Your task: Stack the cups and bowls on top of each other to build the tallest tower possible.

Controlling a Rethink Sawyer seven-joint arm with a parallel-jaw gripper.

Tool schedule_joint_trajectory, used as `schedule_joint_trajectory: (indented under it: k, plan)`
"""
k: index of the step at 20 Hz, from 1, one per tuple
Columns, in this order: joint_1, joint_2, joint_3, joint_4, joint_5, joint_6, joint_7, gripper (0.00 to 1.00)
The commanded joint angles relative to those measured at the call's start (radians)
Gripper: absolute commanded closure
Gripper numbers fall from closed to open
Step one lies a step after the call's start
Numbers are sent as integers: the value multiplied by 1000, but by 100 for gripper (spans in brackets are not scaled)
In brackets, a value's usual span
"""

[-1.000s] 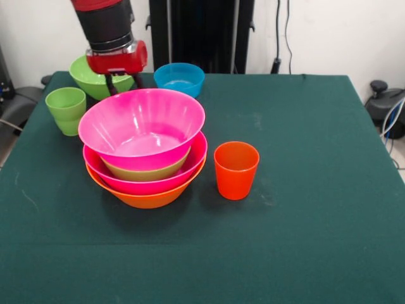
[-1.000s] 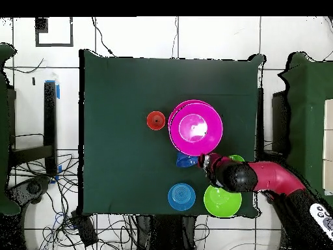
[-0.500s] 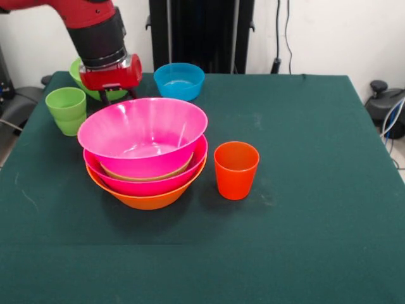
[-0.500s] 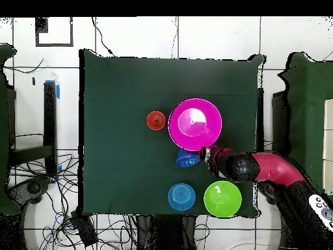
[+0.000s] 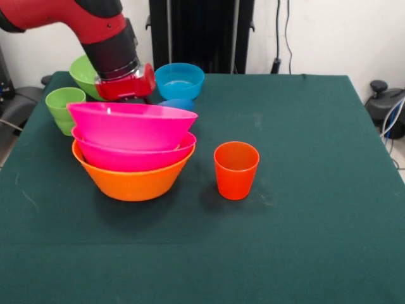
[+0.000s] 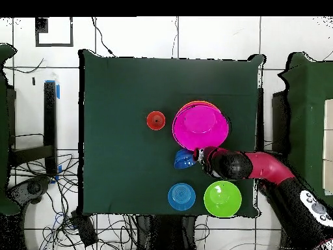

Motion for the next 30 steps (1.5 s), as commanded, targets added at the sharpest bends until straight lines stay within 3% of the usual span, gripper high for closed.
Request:
schedule_joint_trajectory:
  k: [1, 8, 13, 18, 19, 26, 30]
  plan:
    - [64, 124, -7, -94, -158, -105, -186, 0]
    - [53, 126, -17, -68, -182, -127, -162, 0]
    - [40, 58, -10, -10, -178, -109, -133, 0]
    - [32, 38, 2, 3, -172, -84, -147, 0]
    - [29, 35, 5, 6, -170, -81, -148, 100]
    - [23, 41, 17, 10, -151, -58, -168, 100]
    - [40, 41, -11, 44, -147, -55, -121, 100]
